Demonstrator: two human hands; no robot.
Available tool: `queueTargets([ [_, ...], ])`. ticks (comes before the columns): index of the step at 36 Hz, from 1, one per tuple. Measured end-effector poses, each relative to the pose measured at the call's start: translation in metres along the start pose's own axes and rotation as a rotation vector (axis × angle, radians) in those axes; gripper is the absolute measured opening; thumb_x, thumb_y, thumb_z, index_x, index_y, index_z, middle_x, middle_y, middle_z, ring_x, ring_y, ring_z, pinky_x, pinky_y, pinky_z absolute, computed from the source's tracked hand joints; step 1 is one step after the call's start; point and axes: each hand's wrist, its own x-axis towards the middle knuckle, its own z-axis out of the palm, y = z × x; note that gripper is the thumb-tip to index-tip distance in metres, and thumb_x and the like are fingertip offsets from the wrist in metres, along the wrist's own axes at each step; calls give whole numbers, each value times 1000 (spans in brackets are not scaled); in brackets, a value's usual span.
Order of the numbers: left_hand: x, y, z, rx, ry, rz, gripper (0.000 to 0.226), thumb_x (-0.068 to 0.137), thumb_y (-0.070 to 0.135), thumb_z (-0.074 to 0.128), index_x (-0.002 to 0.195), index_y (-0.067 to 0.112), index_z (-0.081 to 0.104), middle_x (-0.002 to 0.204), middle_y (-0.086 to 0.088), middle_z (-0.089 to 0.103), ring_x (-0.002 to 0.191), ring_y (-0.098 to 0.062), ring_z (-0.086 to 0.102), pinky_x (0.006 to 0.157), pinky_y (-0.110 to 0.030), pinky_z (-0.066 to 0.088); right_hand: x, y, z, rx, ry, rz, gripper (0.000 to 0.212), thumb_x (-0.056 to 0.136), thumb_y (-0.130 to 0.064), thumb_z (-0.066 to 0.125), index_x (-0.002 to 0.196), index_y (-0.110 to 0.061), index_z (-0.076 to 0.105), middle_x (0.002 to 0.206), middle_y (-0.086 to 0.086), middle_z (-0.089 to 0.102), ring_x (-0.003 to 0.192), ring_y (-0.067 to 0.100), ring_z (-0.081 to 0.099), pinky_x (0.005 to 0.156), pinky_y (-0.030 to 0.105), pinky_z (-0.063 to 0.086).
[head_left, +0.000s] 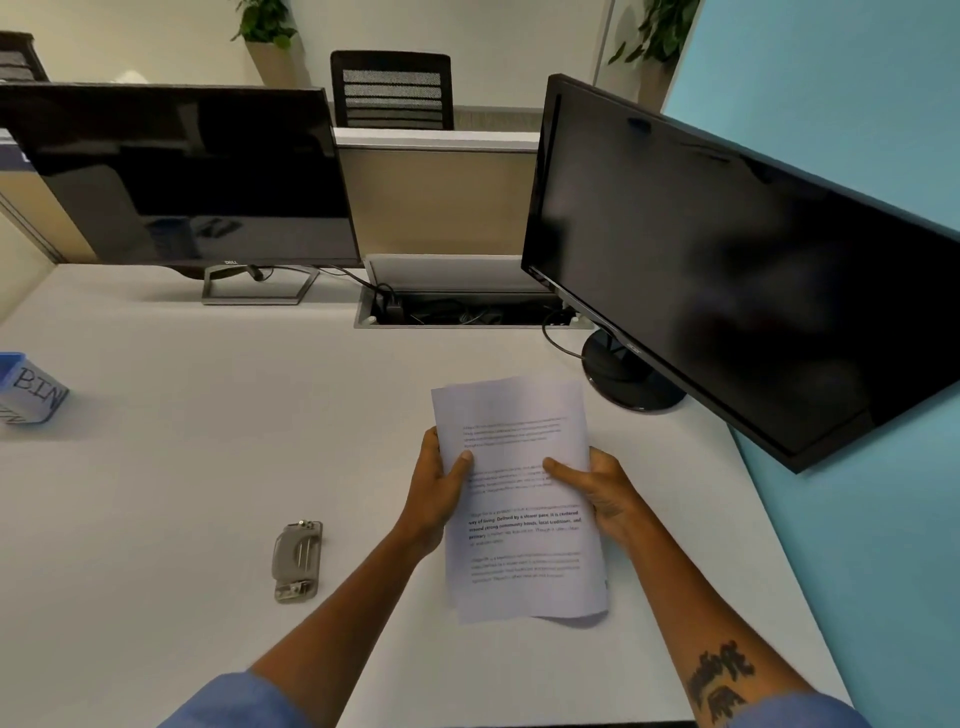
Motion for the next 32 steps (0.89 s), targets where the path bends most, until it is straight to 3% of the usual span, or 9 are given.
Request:
queueTargets([
  [5, 3, 4, -3, 54, 19, 17, 40, 100, 25, 68, 133, 23, 45, 129, 1, 64, 113, -23, 71, 82, -38, 65, 0, -5, 16, -92, 41, -37, 51, 78, -28, 94, 122, -16, 72, 116, 10, 81, 101, 29, 80, 87, 49, 66],
  [10, 5, 27, 0, 102, 100, 120, 32, 101, 20, 65, 127, 26, 46, 121, 5, 64, 106, -17, 72, 74, -27, 64, -8, -23, 29, -236, 154, -231, 30, 86, -34, 87, 111, -36, 72, 105, -18, 81, 94, 8, 79, 78, 30, 67],
  [14, 1, 61, 5, 93, 171, 283, 29, 102, 20, 64, 125, 24, 48, 114, 6, 65, 102, -20, 74, 73, -33, 66, -25, -46, 46, -185, 260, -407, 27, 87, -31, 87, 107, -38, 71, 101, -26, 78, 92, 0, 77, 68, 17, 62],
  [17, -6, 84, 7, 60, 189, 392, 26, 104, 19, 62, 121, 33, 48, 112, 9, 65, 104, -22, 73, 68, -30, 65, -37, -59, 56, -130, 338, -503, 33, 84, -40, 88, 111, -35, 71, 104, -19, 79, 93, 6, 77, 69, 22, 64],
  [22, -15, 93, 3, 61, 192, 488, 32, 101, 27, 63, 126, 33, 45, 113, 3, 59, 107, -25, 69, 68, -34, 66, -51, -60, 67, -109, 350, -634, 34, 84, -49, 85, 112, -56, 67, 109, -21, 77, 101, 5, 75, 69, 20, 64],
  [28, -23, 64, -8, 38, 204, 323, 45, 98, 13, 71, 131, 31, 47, 123, -2, 64, 113, -26, 69, 82, -45, 66, -49, -29, 68, -75, 331, -565, 46, 71, -49, 95, 110, -52, 70, 109, -16, 78, 100, 9, 77, 76, 30, 67],
  [32, -26, 52, -11, 63, 187, 290, 43, 97, 15, 73, 129, 31, 50, 121, 2, 67, 112, -22, 69, 83, -36, 65, -47, -17, 68, -56, 337, -533, 53, 61, -53, 99, 107, -48, 74, 107, -15, 80, 97, 10, 78, 76, 28, 66],
])
